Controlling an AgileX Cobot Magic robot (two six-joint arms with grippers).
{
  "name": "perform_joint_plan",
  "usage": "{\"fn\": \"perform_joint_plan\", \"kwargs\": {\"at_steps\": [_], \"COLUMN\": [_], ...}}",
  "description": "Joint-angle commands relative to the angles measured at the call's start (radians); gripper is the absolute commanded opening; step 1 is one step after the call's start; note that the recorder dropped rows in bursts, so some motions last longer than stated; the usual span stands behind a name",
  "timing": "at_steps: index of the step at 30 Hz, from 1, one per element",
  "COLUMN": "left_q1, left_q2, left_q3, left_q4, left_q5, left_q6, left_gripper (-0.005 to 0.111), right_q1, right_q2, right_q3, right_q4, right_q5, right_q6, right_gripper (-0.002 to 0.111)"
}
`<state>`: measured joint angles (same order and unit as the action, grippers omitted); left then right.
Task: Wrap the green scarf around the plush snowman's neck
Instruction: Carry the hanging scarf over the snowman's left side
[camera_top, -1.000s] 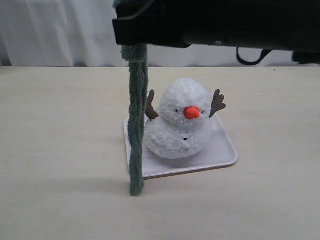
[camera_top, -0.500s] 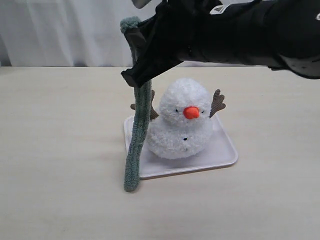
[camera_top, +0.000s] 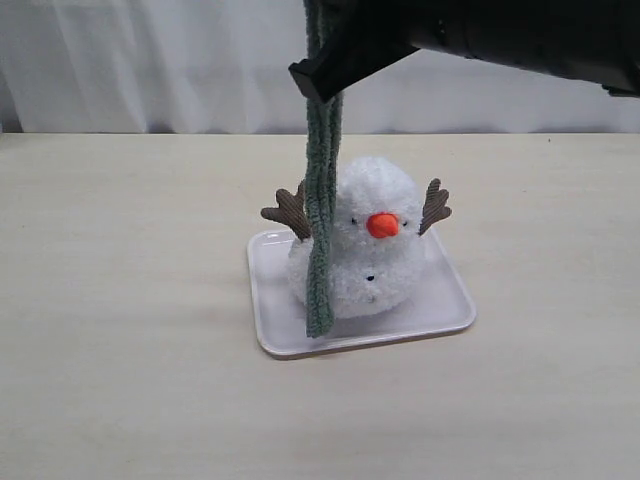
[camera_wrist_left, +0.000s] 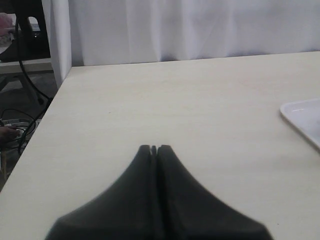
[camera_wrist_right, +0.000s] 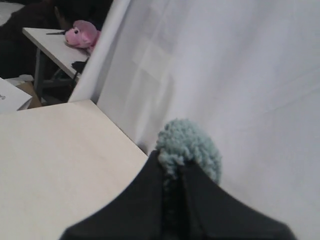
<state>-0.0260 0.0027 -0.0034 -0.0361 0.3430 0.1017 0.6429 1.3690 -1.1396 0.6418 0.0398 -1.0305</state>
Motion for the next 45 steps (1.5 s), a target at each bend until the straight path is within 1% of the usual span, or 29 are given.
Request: {"fn": "perform_joint_plan", "kwargs": {"at_steps": [1,2,7,9,13,17,23,29,34,36,41,45], "left_q1": [0.001,0.001,0.001,0.001,0.001,0.001,0.001,0.001,0.001,0.001,0.001,0.001], "left_q2": [-0.003,-0.003,-0.003,-0.003,-0.003,-0.003,-0.003,-0.003,-0.003,-0.003,-0.003,-0.003], "left_q3": [0.003,0.003,0.003,0.003,0.003,0.003,0.003,0.003,0.003,0.003,0.003,0.003], "left_q4": [-0.001,-0.001,-0.001,-0.001,-0.001,-0.001,-0.001,-0.001,-0.001,-0.001,-0.001,-0.001], "left_q5": [-0.011,-0.011,-0.011,-0.011,-0.011,-0.011,-0.011,-0.011,-0.011,-0.011,-0.011,-0.011], "left_q6": [0.002,0.002,0.002,0.002,0.002,0.002,0.002,0.002,0.002,0.002,0.002,0.002], "left_gripper": [0.0,0.0,0.0,0.0,0.0,0.0,0.0,0.0,0.0,0.0,0.0,0.0], "right_q1": [-0.055,-0.064,-0.064,-0.064,-0.064,-0.047,-0.036,-0.036,-0.036,-0.036,-0.036,-0.036], "right_q2": [0.034,0.047,0.096,0.128,0.187,0.192,0.192,0.192,0.186,0.186,0.186,0.186], "right_q3": [0.003,0.003,0.003,0.003,0.003,-0.023,-0.036,-0.063,-0.071,-0.072,-0.115,-0.134], "right_q4": [0.002,0.002,0.002,0.002,0.002,0.002,0.002,0.002,0.002,0.002,0.002,0.002], "right_q5": [-0.01,-0.013,-0.027,-0.054,-0.1,-0.116,-0.144,-0.139,-0.139,-0.118,0.013,0.04], "right_q6": [0.026,0.056,0.066,0.111,0.11,0.164,0.169,0.29,0.292,0.292,0.293,0.28], "right_gripper": [0.004,0.004,0.004,0.004,0.004,0.004,0.004,0.004,0.004,0.004,0.004,0.004]}}
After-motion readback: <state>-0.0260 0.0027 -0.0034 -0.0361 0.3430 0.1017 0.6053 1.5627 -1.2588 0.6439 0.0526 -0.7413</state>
